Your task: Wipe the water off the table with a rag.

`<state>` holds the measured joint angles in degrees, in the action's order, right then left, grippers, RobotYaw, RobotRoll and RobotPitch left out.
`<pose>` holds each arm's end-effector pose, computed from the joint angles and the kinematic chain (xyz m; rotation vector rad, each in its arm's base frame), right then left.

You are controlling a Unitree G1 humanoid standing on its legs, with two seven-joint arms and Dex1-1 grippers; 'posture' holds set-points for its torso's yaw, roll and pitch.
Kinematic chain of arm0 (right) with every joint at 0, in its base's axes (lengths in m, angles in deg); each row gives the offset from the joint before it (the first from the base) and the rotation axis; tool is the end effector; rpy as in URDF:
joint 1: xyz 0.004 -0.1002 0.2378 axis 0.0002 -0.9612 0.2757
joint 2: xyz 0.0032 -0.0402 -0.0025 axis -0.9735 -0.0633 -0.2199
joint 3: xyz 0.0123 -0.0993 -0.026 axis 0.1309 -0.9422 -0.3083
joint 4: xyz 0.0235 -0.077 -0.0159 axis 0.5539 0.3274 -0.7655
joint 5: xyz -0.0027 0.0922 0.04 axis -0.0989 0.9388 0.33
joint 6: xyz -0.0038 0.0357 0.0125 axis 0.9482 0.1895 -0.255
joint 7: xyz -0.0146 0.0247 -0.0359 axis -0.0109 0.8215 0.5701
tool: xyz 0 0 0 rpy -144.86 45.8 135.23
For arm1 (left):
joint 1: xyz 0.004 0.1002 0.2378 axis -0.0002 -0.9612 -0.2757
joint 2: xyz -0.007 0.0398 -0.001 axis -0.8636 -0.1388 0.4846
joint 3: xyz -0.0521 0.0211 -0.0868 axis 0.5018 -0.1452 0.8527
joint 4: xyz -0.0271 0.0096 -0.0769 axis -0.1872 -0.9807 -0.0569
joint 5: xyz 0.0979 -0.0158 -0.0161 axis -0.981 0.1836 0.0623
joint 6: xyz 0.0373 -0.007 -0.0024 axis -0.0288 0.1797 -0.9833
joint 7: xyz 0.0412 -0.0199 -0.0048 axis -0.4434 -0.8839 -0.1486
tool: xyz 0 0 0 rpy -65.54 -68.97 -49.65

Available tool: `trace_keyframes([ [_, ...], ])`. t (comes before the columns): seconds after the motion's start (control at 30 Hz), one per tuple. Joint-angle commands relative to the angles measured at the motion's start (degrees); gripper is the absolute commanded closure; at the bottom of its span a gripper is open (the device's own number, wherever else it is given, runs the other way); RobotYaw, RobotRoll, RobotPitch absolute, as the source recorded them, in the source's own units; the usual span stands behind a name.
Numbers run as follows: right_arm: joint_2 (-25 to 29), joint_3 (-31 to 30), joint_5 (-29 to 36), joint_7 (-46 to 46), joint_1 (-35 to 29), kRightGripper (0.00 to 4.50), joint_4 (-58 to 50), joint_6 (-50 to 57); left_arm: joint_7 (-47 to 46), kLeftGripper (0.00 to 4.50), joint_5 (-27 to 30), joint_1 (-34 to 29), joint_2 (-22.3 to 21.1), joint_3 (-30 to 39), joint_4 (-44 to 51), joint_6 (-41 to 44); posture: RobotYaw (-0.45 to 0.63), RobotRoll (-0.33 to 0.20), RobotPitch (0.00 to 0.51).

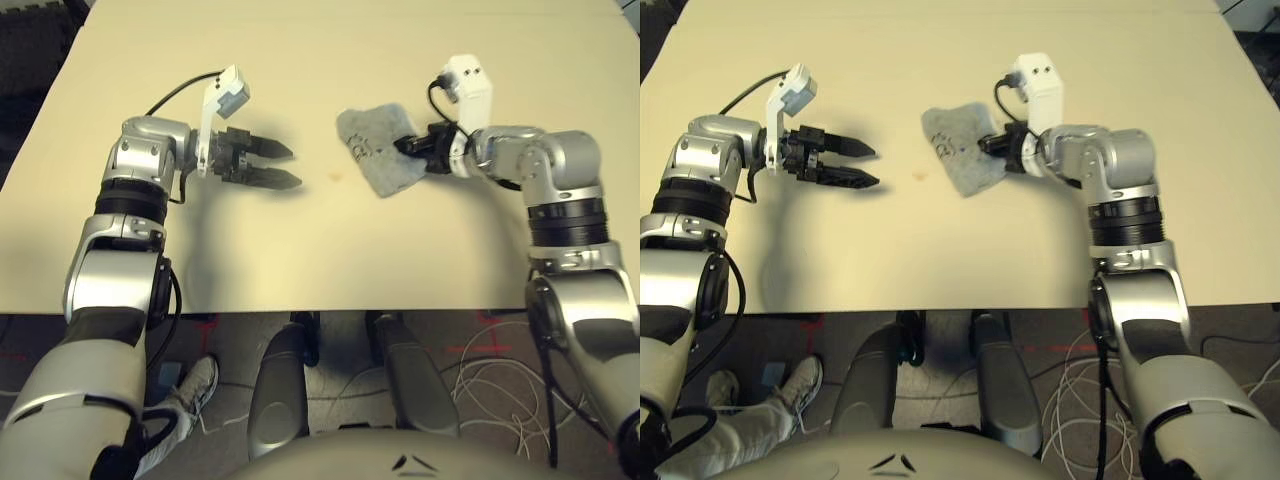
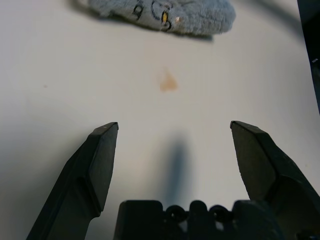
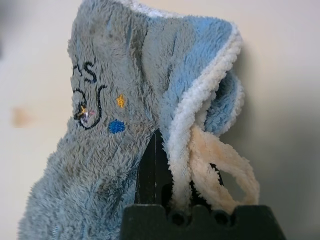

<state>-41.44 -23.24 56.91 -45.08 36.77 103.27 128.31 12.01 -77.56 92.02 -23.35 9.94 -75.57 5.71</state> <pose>0.3218 -0.2098 0.2123 -0.0650 0.3788 0.5576 0.3545 0.2460 0.2220 0.2330 0.3777 -1.2986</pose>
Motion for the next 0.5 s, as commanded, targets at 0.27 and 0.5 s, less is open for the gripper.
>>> trace_keyframes([
  [0.27, 0.2, 1.5, 0.1, -1.3, 2.7, 4.46, 3.8, -1.8, 0.7, 0.0, 0.0, 0.2, 0.4, -0.9, 0.1, -0.7, -0.21, 0.0, 0.316],
  [0.5, -13.3, 6.4, 11.0, 3.9, 5.7, 4.46, -13.1, 20.1, 3.7, 0.0, 2.0, 0.1, -2.1, -3.6, 2.4, 1.0, -0.21, 0.0, 0.309],
])
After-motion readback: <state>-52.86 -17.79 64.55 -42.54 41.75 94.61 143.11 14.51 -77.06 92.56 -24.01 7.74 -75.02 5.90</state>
